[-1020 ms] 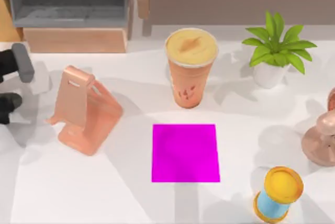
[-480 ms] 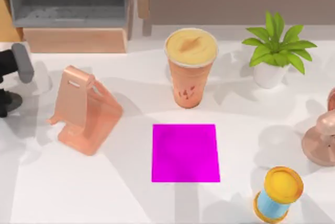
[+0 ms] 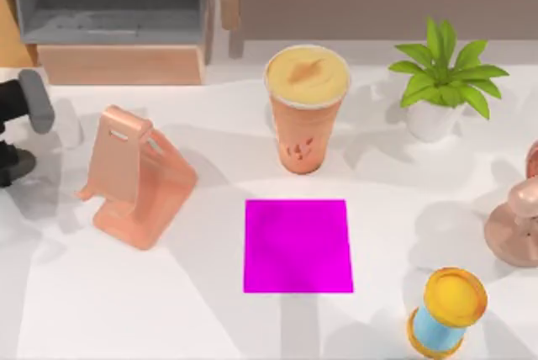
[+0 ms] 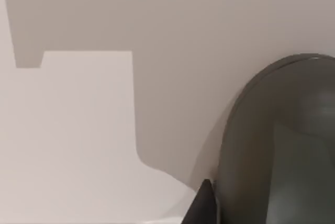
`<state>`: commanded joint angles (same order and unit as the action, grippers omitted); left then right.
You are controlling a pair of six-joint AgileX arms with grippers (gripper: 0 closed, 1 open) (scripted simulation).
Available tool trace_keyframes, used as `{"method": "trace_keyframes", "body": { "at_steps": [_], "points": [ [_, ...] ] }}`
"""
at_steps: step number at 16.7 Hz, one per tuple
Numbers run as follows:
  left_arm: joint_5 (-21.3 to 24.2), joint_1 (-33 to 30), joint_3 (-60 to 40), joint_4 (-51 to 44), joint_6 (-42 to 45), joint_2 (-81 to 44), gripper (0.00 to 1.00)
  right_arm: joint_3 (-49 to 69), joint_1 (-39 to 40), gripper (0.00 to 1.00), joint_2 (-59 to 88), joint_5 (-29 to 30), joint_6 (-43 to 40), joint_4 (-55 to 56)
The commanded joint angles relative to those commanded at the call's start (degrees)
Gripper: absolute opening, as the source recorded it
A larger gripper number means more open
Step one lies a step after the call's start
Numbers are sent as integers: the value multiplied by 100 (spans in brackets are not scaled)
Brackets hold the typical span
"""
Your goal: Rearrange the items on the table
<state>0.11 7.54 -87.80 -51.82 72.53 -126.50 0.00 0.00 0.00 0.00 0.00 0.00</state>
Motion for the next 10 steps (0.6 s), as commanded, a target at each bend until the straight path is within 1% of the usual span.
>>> {"method": "trace_keyframes", "body": {
  "at_steps": [5,10],
  "points": [
    [5,11,-91,-148,-37,106,0,0,0,100,0,0,0,0],
    [14,9,-883,-1199,-42,396,0,0,0,100,0,0,0,0]
  ]
}}
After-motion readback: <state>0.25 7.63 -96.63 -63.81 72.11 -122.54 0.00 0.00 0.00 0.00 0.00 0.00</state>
